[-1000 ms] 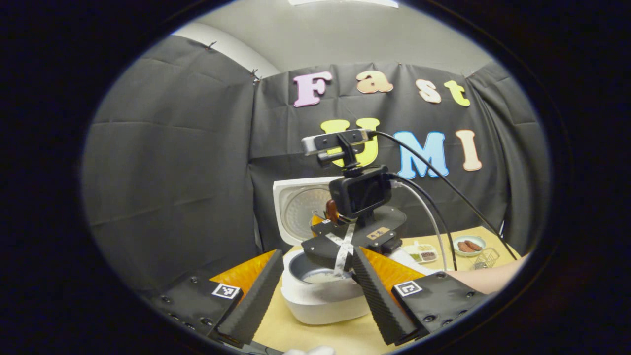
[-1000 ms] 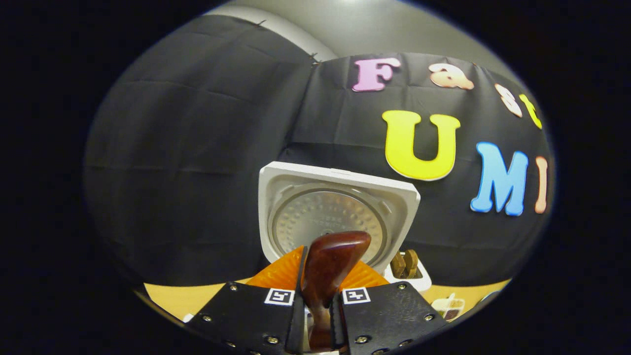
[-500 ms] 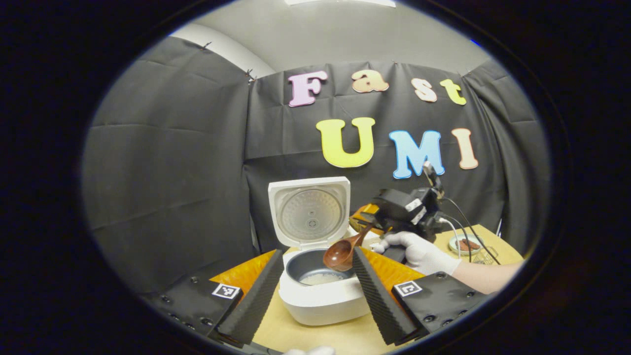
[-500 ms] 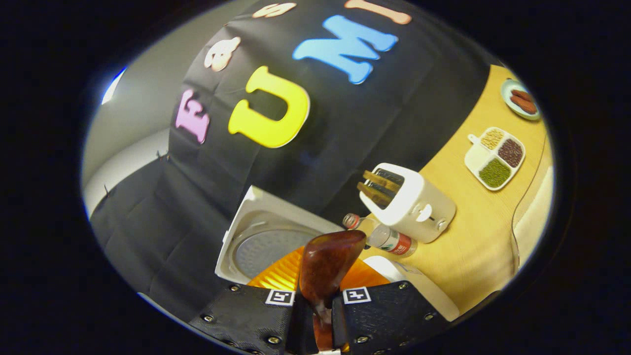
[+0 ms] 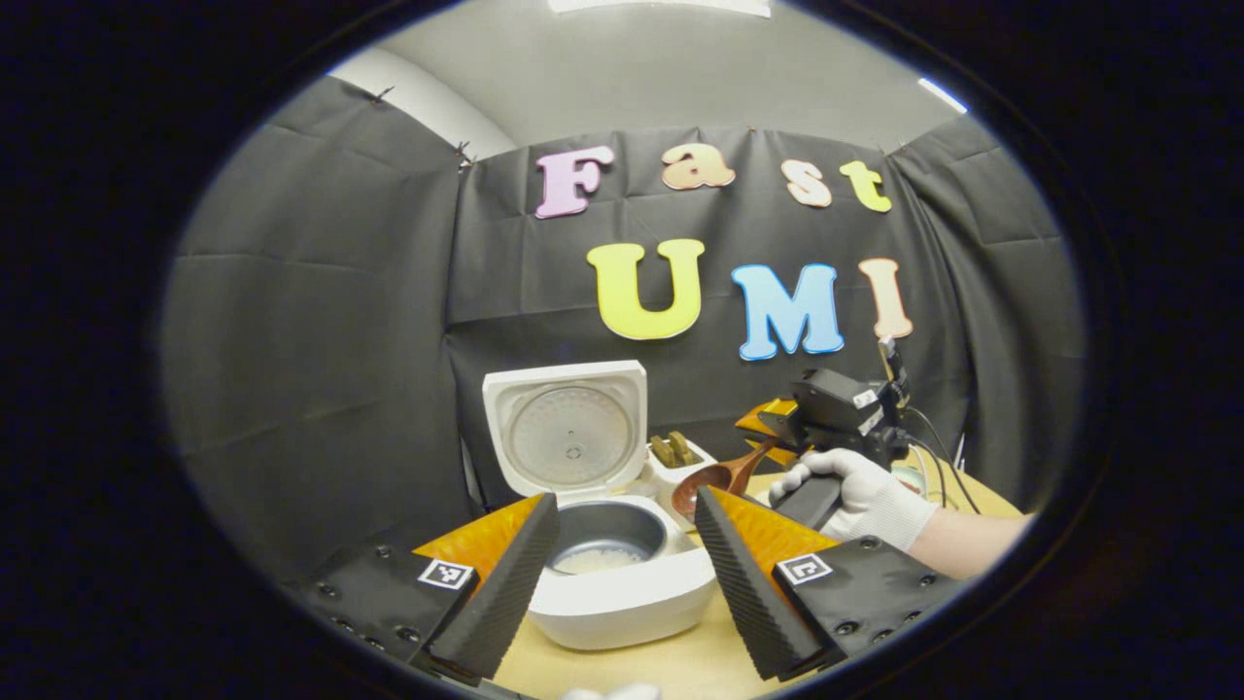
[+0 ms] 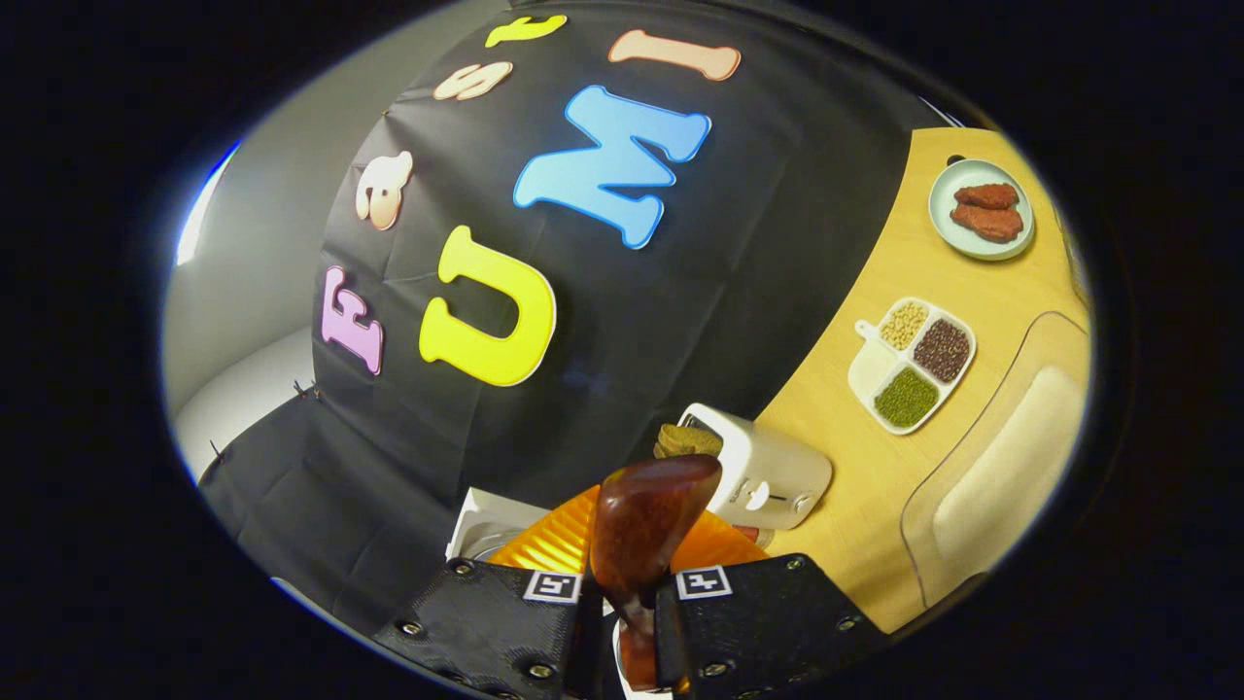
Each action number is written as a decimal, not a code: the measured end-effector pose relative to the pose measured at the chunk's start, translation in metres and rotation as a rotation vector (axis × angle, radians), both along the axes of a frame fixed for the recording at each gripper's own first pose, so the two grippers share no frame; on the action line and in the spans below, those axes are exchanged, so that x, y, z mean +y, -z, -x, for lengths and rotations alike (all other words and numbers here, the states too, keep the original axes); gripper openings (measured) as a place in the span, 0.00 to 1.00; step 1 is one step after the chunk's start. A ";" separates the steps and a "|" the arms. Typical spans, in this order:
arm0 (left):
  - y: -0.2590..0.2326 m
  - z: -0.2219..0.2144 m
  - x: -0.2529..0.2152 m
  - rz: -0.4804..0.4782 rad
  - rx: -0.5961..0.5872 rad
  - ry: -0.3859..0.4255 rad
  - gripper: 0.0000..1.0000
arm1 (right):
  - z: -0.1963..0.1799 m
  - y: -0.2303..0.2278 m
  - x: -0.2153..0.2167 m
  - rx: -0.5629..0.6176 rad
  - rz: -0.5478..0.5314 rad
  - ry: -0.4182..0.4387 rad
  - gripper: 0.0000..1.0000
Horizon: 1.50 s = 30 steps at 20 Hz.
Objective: Close the left gripper, press the button to open the rice cooker; take a wooden spoon from the chopstick holder with the right hand, scoop a spoonful of rice and pour it into the rice cooker, then put the wooden spoon back into the chopstick holder.
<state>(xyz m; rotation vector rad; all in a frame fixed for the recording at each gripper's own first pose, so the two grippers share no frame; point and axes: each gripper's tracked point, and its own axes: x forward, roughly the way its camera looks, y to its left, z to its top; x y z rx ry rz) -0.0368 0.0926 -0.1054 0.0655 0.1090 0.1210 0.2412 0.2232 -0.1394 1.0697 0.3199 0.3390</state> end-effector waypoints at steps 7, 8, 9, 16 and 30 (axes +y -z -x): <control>0.000 -0.011 -0.052 0.007 -0.005 0.076 0.96 | -0.007 0.007 -0.130 -0.016 0.077 0.158 0.21; 0.000 -0.011 -0.060 0.009 -0.003 0.083 0.95 | -0.007 0.007 -0.155 -0.019 0.095 0.185 0.21; 0.001 -0.013 -0.066 0.010 -0.001 0.087 0.97 | -0.007 0.007 -0.179 -0.020 0.103 0.212 0.21; -0.005 -0.019 -0.121 -0.009 0.002 0.124 0.96 | 0.007 0.032 -0.331 0.014 0.184 0.368 0.21; -0.006 -0.021 -0.188 -0.053 0.040 0.131 0.96 | -0.003 0.115 -0.431 0.098 0.332 0.407 0.21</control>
